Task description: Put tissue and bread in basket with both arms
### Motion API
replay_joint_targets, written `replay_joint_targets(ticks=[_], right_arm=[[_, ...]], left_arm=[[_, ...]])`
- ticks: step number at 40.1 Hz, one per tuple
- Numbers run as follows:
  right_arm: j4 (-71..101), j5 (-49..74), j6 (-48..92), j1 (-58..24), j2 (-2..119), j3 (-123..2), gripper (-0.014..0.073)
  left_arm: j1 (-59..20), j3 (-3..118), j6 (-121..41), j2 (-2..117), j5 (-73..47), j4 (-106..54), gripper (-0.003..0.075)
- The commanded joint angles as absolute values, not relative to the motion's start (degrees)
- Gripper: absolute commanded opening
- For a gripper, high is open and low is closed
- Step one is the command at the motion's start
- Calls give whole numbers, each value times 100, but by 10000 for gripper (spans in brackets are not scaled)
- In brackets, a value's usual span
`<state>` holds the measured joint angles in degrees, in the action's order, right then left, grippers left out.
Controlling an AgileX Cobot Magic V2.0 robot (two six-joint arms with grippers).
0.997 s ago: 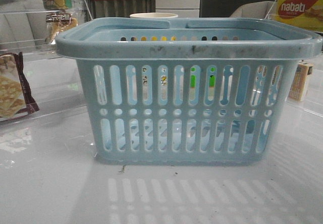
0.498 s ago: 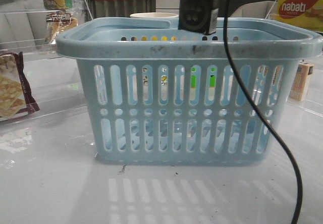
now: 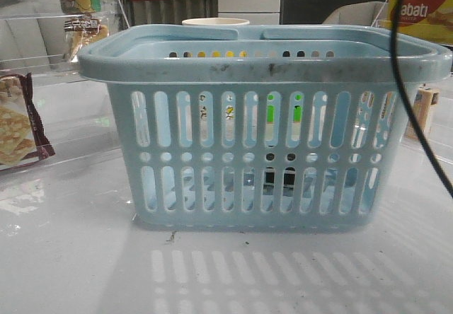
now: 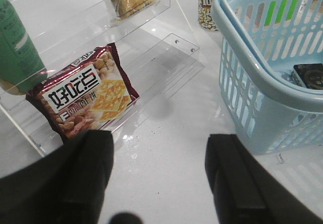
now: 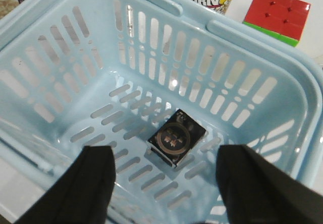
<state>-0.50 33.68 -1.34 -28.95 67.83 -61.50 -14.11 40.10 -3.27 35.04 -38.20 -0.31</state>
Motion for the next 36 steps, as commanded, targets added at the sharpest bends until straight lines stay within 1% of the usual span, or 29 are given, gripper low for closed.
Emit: replay_joint_targets(ticks=[1,4,9,11,22,36], right_arm=[[-158,2728,-104,-2896,6132,-5820,540],[-160,2683,-104,-2896,5808,-5557,540],[-160,2757,-104,-2896,5520,-5283,540],[-160,2827,-104,-2896,5513,-5272,540],[-160,2839,-104,-2896,5549,-5272,540],[-160,2839,-104,-2896,5549,-5272,540]], left_arm=[[-1454,4179,-342,3550,-3342,-65,461],[-1454,4179,-342,3562,-3305,-65,495],[-1454,4282,-342,3826,-3169,-65,590],[-1454,4383,-342,4027,-3159,-65,608],[-1454,5254,-331,5722,-2606,-65,602],[-1442,6948,-311,8050,-2558,-65,602]])
